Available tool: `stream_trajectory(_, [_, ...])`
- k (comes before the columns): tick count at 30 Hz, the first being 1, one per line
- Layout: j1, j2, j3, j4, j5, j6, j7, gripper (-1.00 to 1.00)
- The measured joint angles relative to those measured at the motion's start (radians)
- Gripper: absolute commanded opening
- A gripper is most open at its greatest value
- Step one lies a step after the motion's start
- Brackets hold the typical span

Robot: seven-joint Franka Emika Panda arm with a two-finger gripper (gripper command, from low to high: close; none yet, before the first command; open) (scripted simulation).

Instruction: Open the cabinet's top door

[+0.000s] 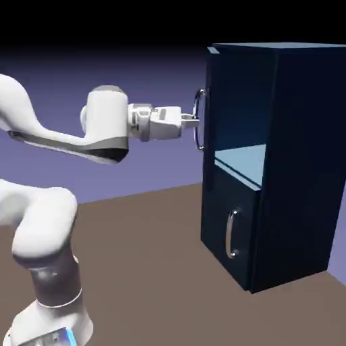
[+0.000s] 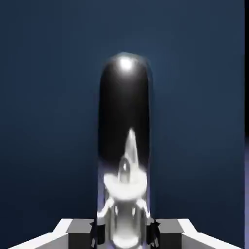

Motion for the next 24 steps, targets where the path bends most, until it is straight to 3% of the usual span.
stream_trajectory(4, [0.014,-0.048,0.036,-0.035,0.174,-0.042,-0.132,-1.0])
stream_trajectory(13, [0.204,-0.095,0.159,-0.06,0.542,-0.401,-0.364,-1.0])
stream_trajectory(24, [0.231,-0.052,0.443,0.108,0.866,-0.879,-0.438,-1.0])
